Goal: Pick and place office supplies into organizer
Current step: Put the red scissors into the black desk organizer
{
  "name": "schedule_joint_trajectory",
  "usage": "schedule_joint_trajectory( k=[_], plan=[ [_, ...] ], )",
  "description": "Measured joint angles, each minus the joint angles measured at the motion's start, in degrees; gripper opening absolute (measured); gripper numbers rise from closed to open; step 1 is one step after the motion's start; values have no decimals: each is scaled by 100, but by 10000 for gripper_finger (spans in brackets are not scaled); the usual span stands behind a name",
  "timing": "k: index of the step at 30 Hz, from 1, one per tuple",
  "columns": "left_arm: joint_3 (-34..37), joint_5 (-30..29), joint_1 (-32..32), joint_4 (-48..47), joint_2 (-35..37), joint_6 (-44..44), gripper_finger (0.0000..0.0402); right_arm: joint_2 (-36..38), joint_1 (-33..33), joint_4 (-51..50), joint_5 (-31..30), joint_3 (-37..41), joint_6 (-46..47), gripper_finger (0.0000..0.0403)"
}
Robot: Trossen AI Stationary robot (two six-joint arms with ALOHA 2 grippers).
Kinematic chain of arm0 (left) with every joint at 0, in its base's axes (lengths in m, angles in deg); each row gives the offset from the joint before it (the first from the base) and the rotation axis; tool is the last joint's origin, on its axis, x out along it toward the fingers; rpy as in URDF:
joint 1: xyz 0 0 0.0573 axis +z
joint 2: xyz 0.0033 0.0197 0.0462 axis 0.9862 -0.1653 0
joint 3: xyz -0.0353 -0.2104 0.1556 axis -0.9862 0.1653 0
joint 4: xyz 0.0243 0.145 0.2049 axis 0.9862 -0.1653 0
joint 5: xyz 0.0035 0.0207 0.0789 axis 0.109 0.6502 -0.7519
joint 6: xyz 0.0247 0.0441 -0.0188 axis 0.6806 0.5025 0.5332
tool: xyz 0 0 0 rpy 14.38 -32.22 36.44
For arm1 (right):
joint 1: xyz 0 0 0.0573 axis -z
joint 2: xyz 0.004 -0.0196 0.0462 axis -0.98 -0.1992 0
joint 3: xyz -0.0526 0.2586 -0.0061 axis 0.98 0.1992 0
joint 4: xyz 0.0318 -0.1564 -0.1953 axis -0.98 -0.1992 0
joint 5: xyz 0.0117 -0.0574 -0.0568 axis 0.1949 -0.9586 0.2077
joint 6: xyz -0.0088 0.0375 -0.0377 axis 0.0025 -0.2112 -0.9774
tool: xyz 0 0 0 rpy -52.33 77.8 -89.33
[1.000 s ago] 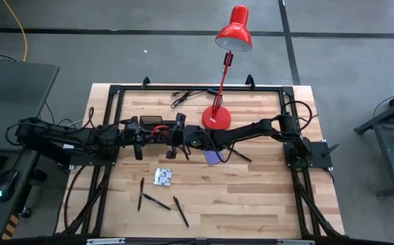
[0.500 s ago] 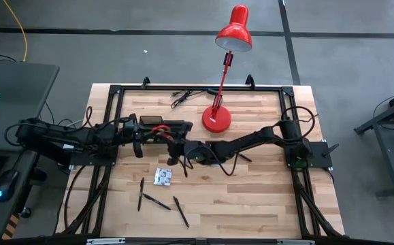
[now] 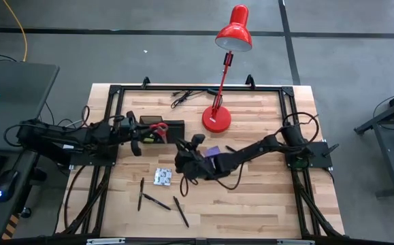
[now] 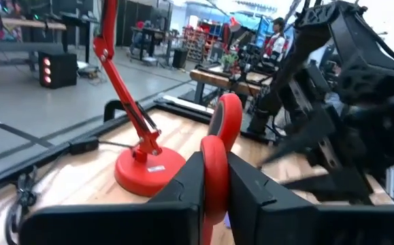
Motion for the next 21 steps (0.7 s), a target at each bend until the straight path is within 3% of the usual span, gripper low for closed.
schedule_joint_trajectory(
  k=[6,11,19,21],
  plan=[
    [0,-59,2,-1,173,96,10,0,-295,-684,-9,0,785,89],
    [0,-542,0,16,370,339,32,0,-494,-1602,-8,0,1784,92],
    [0,-945,2,14,594,765,7,-2,-688,-2964,-4,0,3360,87],
    [0,-1275,0,28,663,917,14,-2,-716,-3191,-7,0,3652,87]
  ],
)
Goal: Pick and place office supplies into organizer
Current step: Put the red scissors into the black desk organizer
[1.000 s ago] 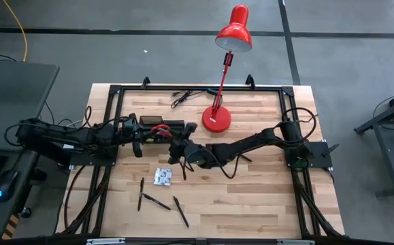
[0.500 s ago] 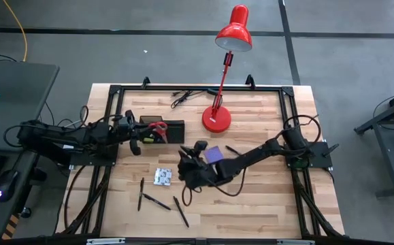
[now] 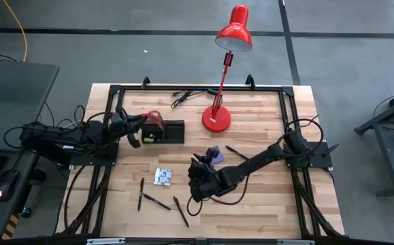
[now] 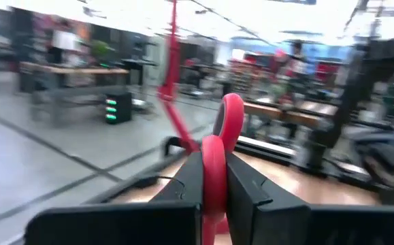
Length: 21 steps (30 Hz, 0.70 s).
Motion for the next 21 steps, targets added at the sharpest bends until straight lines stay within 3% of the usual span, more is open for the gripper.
schedule_joint_trajectory(
  k=[4,11,21],
  plan=[
    [0,-675,0,11,158,357,31,-1,-29,-180,0,22,331,87],
    [-83,-685,0,-10,511,730,7,-9,-16,-211,5,144,394,85],
    [-240,-1035,0,-437,589,876,20,-9,-10,-187,18,144,443,83]
  ],
)
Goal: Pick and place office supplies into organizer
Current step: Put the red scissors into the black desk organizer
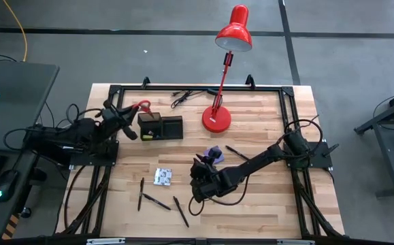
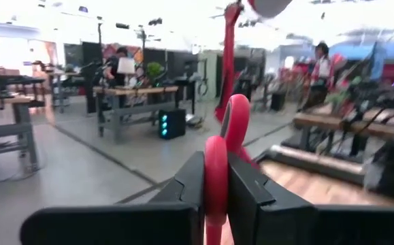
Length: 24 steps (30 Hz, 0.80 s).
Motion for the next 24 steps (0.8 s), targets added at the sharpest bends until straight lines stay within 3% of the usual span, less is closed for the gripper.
schedule_joint_trajectory(
  k=[4,14,24],
  plan=[
    [0,-216,0,-424,0,-69,7,0,2,-4,2,0,38,83],
    [10,-252,2,-1350,-2,-785,34,0,17,-4,4,-2,42,83],
    [514,-470,2,-1230,-3,-930,10,0,28,-4,4,-2,44,83]
  ],
)
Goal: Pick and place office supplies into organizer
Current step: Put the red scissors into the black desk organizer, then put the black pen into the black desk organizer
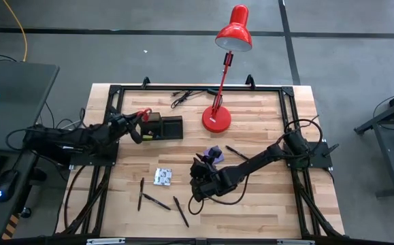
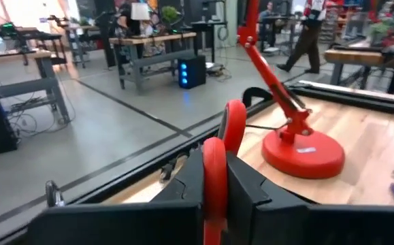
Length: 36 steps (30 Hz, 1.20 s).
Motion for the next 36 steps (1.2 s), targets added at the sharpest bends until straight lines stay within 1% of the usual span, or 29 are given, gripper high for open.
schedule_joint_trajectory(
  k=[3,6,12,15,17,20,27,28,30,33,36],
  plan=[
    [130,-227,0,234,1,166,24,0,10,2,12,0,0,83],
    [284,-295,0,357,1,285,31,0,11,2,15,0,0,83],
    [487,-296,0,396,2,283,13,0,11,5,21,0,4,83],
    [526,-294,-2,434,3,271,18,0,11,11,24,0,20,83],
    [528,-197,1,455,3,266,33,0,11,31,27,-2,20,83],
    [548,-89,0,466,-3,271,69,0,9,35,35,-2,20,83],
    [548,-94,0,622,-1,81,155,0,20,37,52,-4,22,83],
    [548,5,0,721,0,49,165,0,20,37,52,-4,22,83],
    [548,424,-2,972,1,21,183,0,20,33,52,-4,22,83],
    [546,1361,-2,1269,1,31,203,0,22,4,81,-4,41,83],
    [544,2296,-2,1426,1,69,214,0,22,-138,269,-4,163,83]
  ],
)
